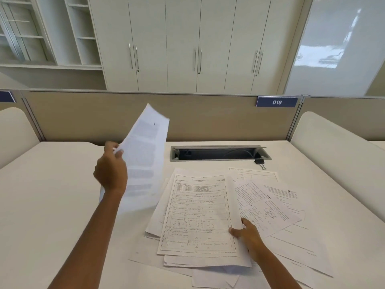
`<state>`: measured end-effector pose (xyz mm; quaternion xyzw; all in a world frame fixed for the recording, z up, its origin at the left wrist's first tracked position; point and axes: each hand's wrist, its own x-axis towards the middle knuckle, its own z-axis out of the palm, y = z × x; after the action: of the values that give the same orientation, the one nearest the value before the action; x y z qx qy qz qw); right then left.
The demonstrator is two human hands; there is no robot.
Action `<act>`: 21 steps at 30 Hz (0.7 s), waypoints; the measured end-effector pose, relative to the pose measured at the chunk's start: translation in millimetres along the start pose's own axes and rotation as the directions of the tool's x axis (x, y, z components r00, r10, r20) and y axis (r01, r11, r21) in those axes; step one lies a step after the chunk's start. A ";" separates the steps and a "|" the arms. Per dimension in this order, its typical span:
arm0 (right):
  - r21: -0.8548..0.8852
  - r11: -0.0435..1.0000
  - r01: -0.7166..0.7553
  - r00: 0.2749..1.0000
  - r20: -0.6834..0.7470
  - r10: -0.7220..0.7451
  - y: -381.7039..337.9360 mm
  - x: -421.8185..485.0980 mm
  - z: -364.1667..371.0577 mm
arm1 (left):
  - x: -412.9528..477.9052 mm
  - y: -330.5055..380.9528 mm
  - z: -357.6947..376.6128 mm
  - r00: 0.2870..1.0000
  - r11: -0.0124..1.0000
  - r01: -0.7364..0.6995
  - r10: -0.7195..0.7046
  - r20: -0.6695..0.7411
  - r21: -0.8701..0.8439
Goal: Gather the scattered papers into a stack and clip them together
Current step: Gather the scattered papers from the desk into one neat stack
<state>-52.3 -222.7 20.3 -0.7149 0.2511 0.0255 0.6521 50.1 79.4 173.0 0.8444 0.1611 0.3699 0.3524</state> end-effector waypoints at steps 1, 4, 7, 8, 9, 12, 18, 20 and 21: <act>0.001 1.000 0.002 1.000 -0.001 -0.002 0.1 0.1 0.2 | 1.6 11.4 -4.0 0.999 0.999 -0.038 0.037 -0.034 -0.031; 0.010 1.000 -0.019 1.000 -0.013 0.019 -1.0 -1.1 -0.1 | 1.5 36.5 -10.4 0.994 0.982 -0.101 0.094 -0.049 -0.157; 0.029 0.999 -0.036 0.999 0.002 0.036 -1.9 -2.0 -3.1 | -4.2 40.9 2.5 0.990 0.964 0.001 0.037 0.137 -0.267; 0.036 0.998 -0.043 0.999 0.007 0.042 -3.3 -3.1 -3.9 | -8.6 37.8 10.2 0.975 0.966 0.042 0.016 0.220 -0.256; 0.049 0.998 -0.049 0.999 0.015 0.048 -5.1 -4.1 -4.4 | -14.9 32.7 18.7 0.955 0.970 0.067 0.005 0.297 -0.234; 0.114 0.992 -0.047 0.998 0.052 0.041 -11.7 -5.4 -6.5 | -41.2 12.0 41.6 0.882 0.977 0.118 -0.021 0.471 -0.177; 0.212 0.977 -0.009 0.988 0.155 -0.025 -23.3 -12.1 -12.1 | -77.4 -19.1 64.2 0.745 0.959 0.283 -0.195 0.638 -0.037; 0.184 0.983 0.013 0.987 0.156 -0.042 -24.1 -14.0 -11.8 | -80.2 -24.8 66.3 0.647 0.909 0.412 -0.248 0.721 -0.058; 0.166 0.986 0.029 0.986 0.160 -0.056 -24.4 -14.7 -11.0 | -82.3 -26.9 66.7 0.583 0.866 0.491 -0.247 0.774 -0.094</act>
<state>-58.7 -227.8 49.8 -0.6599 0.1826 0.0495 0.7272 43.5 22.7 79.8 0.8033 0.1202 -0.0676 0.5793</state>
